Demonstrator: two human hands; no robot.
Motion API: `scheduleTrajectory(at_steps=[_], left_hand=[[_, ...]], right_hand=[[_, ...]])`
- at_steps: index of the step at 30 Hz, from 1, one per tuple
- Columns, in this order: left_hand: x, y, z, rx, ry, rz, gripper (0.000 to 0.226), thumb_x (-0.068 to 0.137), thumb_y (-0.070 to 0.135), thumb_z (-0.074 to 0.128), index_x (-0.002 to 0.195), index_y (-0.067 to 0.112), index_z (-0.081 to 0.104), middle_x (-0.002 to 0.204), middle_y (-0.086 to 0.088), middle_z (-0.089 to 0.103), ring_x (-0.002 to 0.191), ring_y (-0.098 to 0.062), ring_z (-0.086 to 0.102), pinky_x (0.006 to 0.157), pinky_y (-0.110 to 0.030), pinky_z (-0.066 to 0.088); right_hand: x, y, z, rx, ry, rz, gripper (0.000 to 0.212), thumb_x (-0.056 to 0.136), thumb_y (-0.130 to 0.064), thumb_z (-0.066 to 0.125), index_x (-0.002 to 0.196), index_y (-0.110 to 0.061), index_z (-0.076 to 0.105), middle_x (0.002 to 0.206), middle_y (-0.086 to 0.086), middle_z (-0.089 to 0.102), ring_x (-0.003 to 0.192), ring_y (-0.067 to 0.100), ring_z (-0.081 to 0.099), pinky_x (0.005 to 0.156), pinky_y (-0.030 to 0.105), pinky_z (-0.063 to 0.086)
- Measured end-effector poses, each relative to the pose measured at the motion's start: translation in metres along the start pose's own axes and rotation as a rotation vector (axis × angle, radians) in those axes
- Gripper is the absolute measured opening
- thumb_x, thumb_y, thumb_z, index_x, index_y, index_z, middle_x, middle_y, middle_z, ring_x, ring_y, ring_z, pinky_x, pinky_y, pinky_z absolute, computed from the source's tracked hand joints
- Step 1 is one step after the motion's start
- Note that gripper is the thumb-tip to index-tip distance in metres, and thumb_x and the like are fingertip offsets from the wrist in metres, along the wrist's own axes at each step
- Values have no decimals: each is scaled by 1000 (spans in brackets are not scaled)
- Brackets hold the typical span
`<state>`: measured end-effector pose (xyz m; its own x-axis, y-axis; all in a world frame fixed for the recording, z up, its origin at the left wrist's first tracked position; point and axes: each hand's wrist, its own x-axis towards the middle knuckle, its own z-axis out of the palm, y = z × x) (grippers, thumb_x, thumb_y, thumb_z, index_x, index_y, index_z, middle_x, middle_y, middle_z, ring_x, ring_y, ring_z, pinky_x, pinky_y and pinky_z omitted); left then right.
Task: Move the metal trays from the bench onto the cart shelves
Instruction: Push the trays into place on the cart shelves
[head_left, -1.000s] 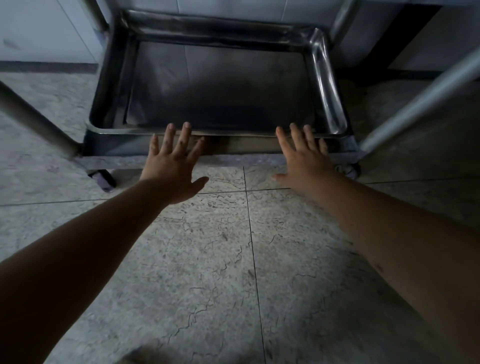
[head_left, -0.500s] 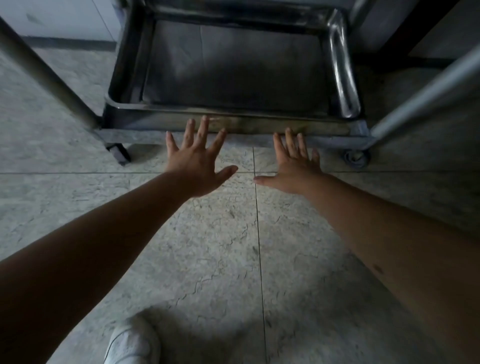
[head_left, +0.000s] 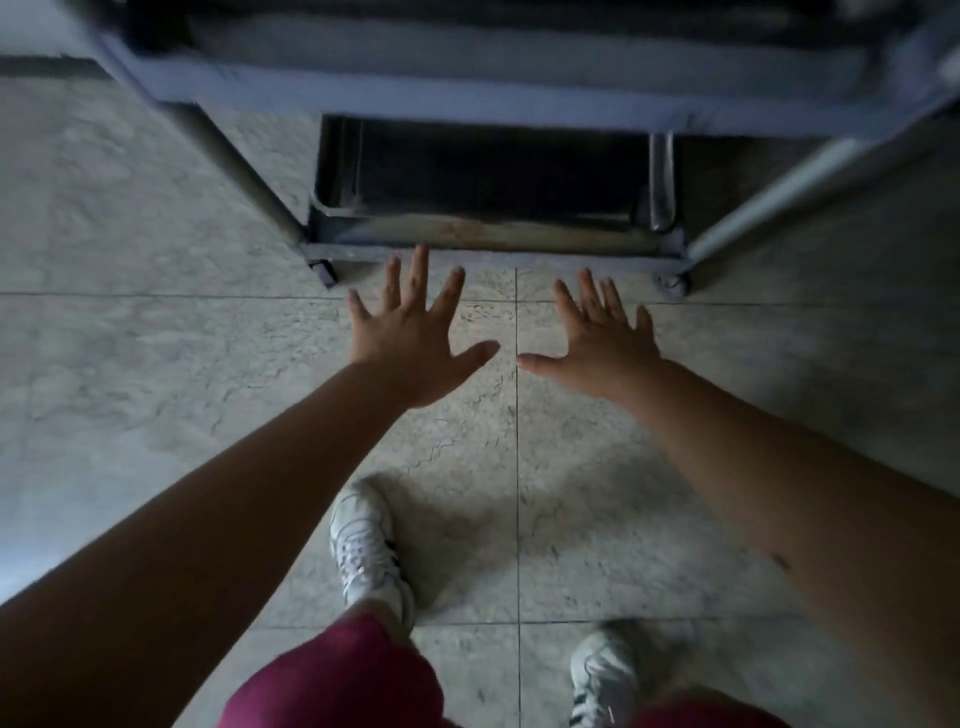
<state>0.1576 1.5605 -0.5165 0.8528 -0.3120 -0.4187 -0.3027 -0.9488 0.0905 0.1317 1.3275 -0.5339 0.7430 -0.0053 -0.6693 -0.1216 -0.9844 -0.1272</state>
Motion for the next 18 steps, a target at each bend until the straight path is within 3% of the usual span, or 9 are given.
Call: scheduleTrajectory(at_steps=[4,11,18], left_hand=[[-82,4,-102,11,-25,-20,106,64,95,-13,153,39,-19,160,-5,-31,147,-31,-24,114,-70,1],[-197,38,-292,44,9,-41,111,62,95,-15,156,36,-14,161,-5,-32,151,-30,-20,116,-66,7],[-253,49,-432,66,143,-26,114,57,94,-19,156,38,-15,158,-3,-33,152,-30,-17,116,-63,11]], right_hand=[[-100,-24,-74,7,7,-66,122,57,-101,26,150,-39,-24,150,-6,-43,144,20,-31,114,58,-10],[-265,-63,-213,21,153,-143,115,59,-103,8,151,-40,-20,151,-9,-39,139,14,-36,113,57,-14],[-352,-83,-333,-1,303,-116,120,52,-107,8,150,-43,-20,146,-18,-45,136,10,-37,114,58,-7]])
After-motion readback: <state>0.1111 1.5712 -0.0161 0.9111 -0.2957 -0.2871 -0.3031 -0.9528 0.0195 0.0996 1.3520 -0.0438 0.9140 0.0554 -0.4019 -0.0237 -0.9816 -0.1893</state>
